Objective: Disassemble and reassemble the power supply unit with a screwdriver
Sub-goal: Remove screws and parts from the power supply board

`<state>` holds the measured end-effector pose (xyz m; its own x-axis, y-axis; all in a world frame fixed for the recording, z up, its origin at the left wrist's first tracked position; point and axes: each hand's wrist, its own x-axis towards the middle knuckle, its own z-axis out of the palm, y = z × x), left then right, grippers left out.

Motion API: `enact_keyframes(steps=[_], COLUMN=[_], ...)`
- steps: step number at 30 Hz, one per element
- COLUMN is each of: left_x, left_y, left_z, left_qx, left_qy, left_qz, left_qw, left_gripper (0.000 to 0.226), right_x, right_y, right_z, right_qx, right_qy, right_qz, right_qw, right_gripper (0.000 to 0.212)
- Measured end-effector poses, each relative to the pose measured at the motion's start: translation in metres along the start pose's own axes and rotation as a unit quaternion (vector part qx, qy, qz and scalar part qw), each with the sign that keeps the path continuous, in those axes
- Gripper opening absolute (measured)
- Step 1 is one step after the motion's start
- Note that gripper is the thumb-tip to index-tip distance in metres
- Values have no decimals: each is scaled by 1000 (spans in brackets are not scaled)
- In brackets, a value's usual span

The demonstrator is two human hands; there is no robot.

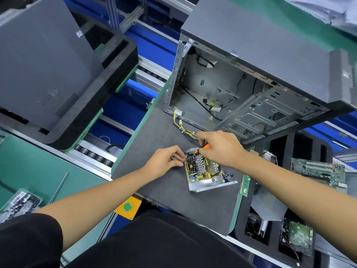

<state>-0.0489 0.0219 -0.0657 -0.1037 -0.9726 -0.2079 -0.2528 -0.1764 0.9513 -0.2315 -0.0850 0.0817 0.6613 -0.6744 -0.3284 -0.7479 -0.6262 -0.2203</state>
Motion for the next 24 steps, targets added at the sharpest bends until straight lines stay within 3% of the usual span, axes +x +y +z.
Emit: enact_keyframes(steps=[6,11,24], left_x=[3,7,16], left_y=[-10,-18,-24], left_z=[-6,-8,-7], left_qx=[44,88,129], left_qy=[18,52,43], left_qz=[8,13,7], left_qw=[999,995,991], left_gripper=[37,28,29], right_x=[8,13,22], right_y=[3,0,-7], right_z=[3,14,24], right_qx=[-33,-89,-150], right_qy=[27,21,-11], right_qz=[-10,-49,-81], right_qw=[999,995,985], right_gripper=[14,13,14])
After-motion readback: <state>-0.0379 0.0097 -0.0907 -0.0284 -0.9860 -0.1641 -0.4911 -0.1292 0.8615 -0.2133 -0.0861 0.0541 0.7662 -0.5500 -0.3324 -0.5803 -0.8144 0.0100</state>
